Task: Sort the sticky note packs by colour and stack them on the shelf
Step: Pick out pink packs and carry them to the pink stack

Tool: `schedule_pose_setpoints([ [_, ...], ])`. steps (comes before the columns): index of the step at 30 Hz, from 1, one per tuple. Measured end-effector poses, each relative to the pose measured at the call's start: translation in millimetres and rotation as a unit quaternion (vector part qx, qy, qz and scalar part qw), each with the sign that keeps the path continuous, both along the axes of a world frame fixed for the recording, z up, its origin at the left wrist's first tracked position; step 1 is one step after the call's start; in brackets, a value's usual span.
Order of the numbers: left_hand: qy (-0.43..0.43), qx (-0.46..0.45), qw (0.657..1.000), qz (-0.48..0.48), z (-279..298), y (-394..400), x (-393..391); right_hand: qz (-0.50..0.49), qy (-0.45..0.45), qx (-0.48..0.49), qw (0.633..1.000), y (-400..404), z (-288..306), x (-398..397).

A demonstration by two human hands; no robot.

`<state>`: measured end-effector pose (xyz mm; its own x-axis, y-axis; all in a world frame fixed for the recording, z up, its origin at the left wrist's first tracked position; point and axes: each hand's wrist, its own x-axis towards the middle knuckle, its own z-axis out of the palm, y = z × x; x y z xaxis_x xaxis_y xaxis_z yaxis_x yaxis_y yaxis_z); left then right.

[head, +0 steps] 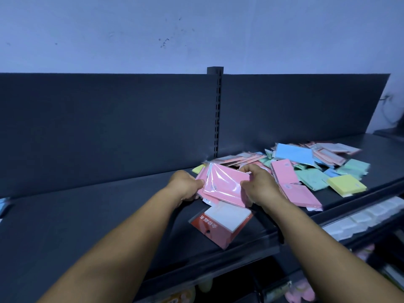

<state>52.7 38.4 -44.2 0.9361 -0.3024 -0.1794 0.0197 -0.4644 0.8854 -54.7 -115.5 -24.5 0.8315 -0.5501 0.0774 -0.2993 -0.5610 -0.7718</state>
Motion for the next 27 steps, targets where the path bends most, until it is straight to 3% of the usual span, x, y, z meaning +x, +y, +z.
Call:
schedule_pose_setpoints([
  [4, 0.011, -0.033, 0.999, 0.039, 4.1, 3.4, -2.6, 0.021, -0.027, 0.029, 0.999, 0.8, -0.9, -0.4],
  [13, -0.091, -0.011, 0.987, 0.134, 25.0, 65.3, -11.7, 0.059, -0.097, 0.103, 0.988, 22.7, -2.0, 16.4],
  [27, -0.157, 0.044, 0.953, 0.254, 37.9, 239.4, -53.8, 0.229, -0.104, 0.223, 0.942, 167.2, -2.4, 48.3],
])
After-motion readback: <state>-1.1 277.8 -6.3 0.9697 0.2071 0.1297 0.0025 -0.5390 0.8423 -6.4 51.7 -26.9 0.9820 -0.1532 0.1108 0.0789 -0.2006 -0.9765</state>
